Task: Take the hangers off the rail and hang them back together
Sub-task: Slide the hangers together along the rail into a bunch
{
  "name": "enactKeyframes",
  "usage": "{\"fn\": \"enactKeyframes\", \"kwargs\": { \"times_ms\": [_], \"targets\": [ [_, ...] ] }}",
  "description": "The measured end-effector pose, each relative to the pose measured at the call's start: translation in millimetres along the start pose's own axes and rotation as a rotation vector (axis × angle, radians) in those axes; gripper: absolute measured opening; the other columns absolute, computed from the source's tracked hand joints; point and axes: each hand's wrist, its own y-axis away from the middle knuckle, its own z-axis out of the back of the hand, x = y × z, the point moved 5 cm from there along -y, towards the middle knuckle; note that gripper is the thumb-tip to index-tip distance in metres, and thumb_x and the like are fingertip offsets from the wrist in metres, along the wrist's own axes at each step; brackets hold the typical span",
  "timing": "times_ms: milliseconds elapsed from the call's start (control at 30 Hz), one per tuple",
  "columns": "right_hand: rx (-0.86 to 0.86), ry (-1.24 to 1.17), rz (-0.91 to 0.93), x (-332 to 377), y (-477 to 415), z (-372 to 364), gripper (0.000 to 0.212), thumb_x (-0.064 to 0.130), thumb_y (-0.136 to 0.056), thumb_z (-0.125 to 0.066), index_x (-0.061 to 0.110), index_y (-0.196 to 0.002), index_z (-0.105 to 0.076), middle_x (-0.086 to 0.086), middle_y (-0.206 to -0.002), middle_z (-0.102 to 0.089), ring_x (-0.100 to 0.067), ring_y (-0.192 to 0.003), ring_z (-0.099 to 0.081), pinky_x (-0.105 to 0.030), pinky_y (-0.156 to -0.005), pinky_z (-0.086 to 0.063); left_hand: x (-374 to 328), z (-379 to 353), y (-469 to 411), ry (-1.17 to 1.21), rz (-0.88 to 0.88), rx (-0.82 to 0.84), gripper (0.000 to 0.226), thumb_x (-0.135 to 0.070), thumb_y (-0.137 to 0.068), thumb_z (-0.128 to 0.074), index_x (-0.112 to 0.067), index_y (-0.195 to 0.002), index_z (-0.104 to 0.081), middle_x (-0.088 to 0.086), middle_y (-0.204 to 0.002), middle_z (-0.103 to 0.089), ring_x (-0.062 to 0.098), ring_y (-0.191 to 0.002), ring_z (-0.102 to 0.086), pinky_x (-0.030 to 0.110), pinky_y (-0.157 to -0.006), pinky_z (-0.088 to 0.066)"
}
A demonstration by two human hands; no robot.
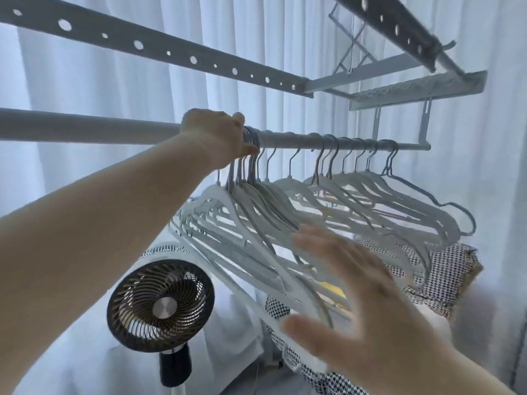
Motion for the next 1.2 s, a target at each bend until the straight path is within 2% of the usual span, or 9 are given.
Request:
{"fn": "enactKeyframes", "kwargs": {
  "times_ms": [67,100,167,267,333,433,700,800,1200],
  "targets": [
    [-0.175,0.143,0.046,-4,12,-13,0.066,0.077,-0.078,-0.018,0.036,-0.124,-0.041,0.023,-0.132,-0.050,0.003,-0.122,-0.036,-0.031,-0.108,-0.031,-13,0,-8,-0.012,-0.019,-0.016,0.062,-0.058,-0.090,-0.026,-0.009,-0.125,-0.039,0.007,-0.086,-0.048,0.027,-0.087,-0.055,0.030,-0.062,-0.033],
    [-0.244,0.201,0.030,-6,16,-18,0.061,0.068,-0.083,-0.024,0.028,-0.123,-0.044,0.010,-0.131,-0.055,-0.009,-0.121,-0.041,-0.040,-0.108,-0.028,-20,-2,-12,-0.020,-0.030,-0.027,0.063,-0.058,-0.090,-0.024,-0.008,-0.126,-0.039,0.009,-0.091,-0.053,0.027,-0.087,-0.056,0.029,-0.060,-0.033],
    [-0.368,0.321,0.012,-19,19,-28,0.052,0.055,-0.083,-0.036,0.022,-0.122,-0.045,0.001,-0.131,-0.050,-0.021,-0.121,-0.042,-0.047,-0.106,-0.022,-32,-7,-20,-0.036,-0.047,-0.061,0.065,-0.058,-0.090,-0.023,-0.008,-0.127,-0.039,0.012,-0.109,-0.059,0.029,-0.095,-0.060,0.031,-0.060,-0.033],
    [-0.498,0.403,-0.055,-48,19,-36,0.050,0.045,-0.077,-0.043,0.020,-0.121,-0.044,-0.001,-0.133,-0.041,-0.025,-0.123,-0.039,-0.046,-0.109,-0.013,-50,-13,-30,-0.045,-0.081,-0.121,0.065,-0.059,-0.090,-0.022,-0.007,-0.124,-0.041,0.013,-0.112,-0.058,0.031,-0.095,-0.062,0.031,-0.057,-0.032],
    [-0.551,0.445,-0.094,-66,17,-37,0.041,0.043,-0.093,-0.027,0.020,-0.123,-0.043,-0.003,-0.136,-0.038,-0.026,-0.125,-0.037,-0.047,-0.109,-0.012,-61,-15,-37,-0.052,-0.100,-0.143,0.064,-0.058,-0.090,-0.022,-0.006,-0.121,-0.042,0.013,-0.110,-0.058,0.031,-0.092,-0.062,0.029,-0.052,-0.030],
    [-0.571,0.436,-0.116,-94,9,-41,0.047,0.040,-0.096,-0.010,0.020,-0.125,-0.042,-0.002,-0.138,-0.037,-0.026,-0.127,-0.035,-0.051,-0.106,-0.017,-77,-20,-50,-0.039,-0.126,-0.164,0.062,-0.057,-0.090,-0.024,-0.005,-0.118,-0.044,0.013,-0.108,-0.060,0.032,-0.091,-0.062,0.026,-0.047,-0.025],
    [-0.606,0.425,-0.072,-172,-7,-37,0.046,0.035,-0.098,-0.008,0.019,-0.126,-0.041,0.000,-0.135,-0.038,-0.019,-0.124,-0.038,-0.046,-0.107,-0.019,-128,-29,-90,-0.046,-0.084,-0.178,0.063,-0.057,-0.090,-0.024,-0.005,-0.120,-0.044,0.015,-0.112,-0.059,0.033,-0.093,-0.063,0.032,-0.059,-0.034],
    [-0.600,0.431,-0.050,-208,-13,-29,0.047,0.035,-0.098,-0.007,0.019,-0.126,-0.041,0.001,-0.134,-0.038,-0.018,-0.124,-0.038,-0.043,-0.108,-0.011,-152,-33,-109,-0.071,-0.059,-0.170,0.064,-0.058,-0.090,-0.024,-0.006,-0.122,-0.043,0.014,-0.115,-0.059,0.032,-0.093,-0.063,0.031,-0.060,-0.036],
    [-0.636,0.328,0.035,-349,-44,-4,0.045,0.036,-0.098,-0.011,0.018,-0.124,-0.043,0.003,-0.132,-0.042,-0.016,-0.123,-0.041,-0.037,-0.109,-0.014,-252,-49,-190,-0.128,-0.048,-0.163,0.064,-0.058,-0.090,-0.022,-0.006,-0.122,-0.042,0.012,-0.113,-0.060,0.031,-0.094,-0.063,0.030,-0.059,-0.037]
  ]
}}
